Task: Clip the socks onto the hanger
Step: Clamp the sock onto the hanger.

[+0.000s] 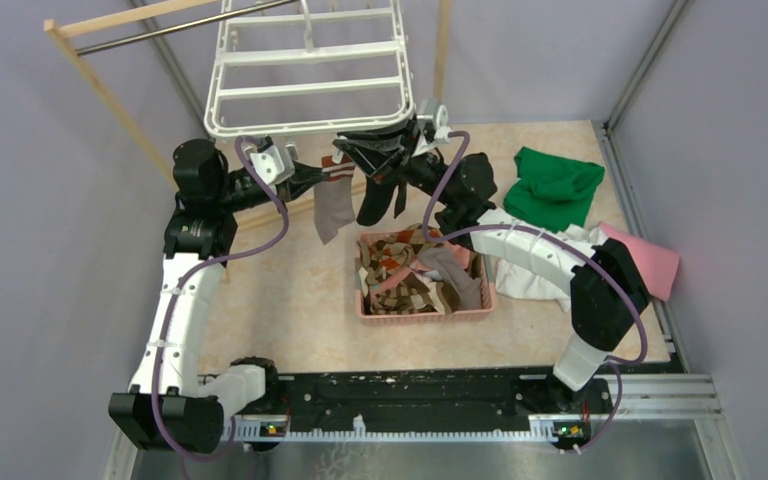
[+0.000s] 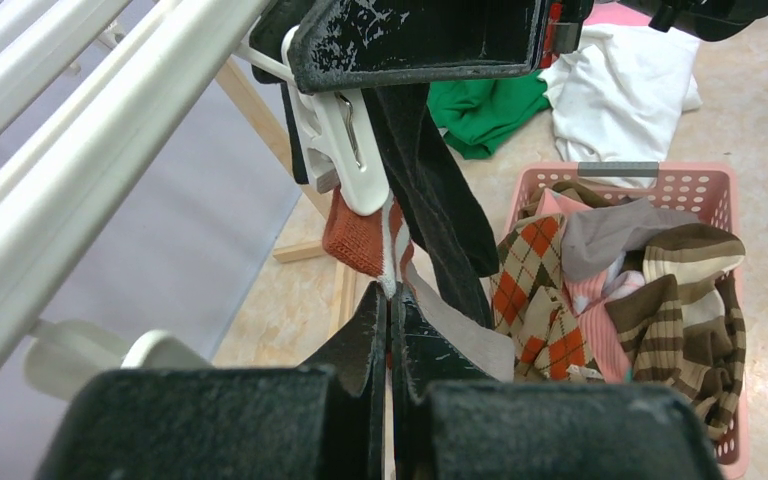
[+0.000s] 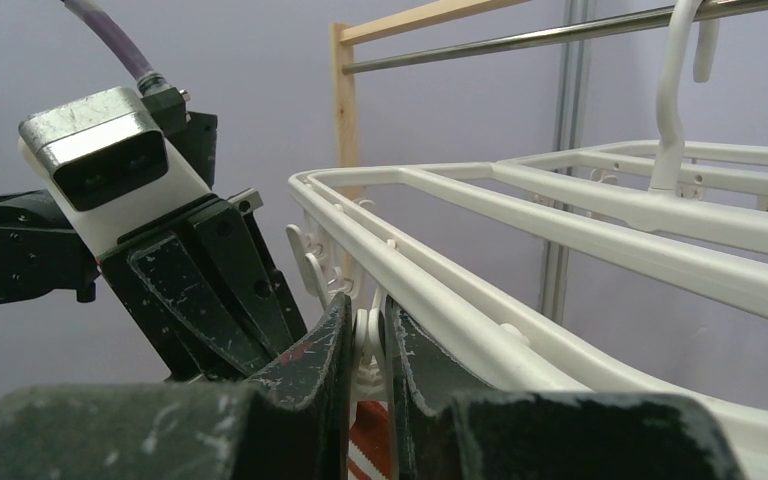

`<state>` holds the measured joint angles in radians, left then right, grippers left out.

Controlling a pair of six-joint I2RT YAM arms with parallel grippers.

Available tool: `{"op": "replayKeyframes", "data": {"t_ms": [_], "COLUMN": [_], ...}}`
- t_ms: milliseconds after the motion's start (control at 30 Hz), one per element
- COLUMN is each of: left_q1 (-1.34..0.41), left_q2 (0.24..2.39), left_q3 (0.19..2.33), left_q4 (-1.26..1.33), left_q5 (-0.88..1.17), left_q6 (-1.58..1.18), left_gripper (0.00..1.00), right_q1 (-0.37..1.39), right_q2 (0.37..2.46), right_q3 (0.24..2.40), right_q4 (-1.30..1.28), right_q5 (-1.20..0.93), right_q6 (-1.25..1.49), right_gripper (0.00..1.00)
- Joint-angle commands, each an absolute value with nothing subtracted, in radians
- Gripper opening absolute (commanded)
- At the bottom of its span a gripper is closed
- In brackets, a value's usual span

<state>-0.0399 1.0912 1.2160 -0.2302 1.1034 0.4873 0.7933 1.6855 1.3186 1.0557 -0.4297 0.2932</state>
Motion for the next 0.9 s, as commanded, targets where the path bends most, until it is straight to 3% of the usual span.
{"op": "replayKeyframes", "data": {"t_ms": [0, 867], "left_q1": [-0.034, -0.034], "left_q2": [1.089, 1.050], "left_q3": [1.232, 1.163], "left_q4": [-0.159, -0.013], "left_q5": [1.161, 1.121], "left_q6": [0.488, 0.360], "left_gripper": [0.00, 0.00], "right_q1": [0.793, 0.789], "right_q2": [1.693, 1.689], "right_q3": [1.351, 1.345], "right_q4": [1.095, 1.116], "right_q5": [-0.491, -0.528], "right_q6": [0.322, 0.326], "right_gripper": [0.04, 0.04]}}
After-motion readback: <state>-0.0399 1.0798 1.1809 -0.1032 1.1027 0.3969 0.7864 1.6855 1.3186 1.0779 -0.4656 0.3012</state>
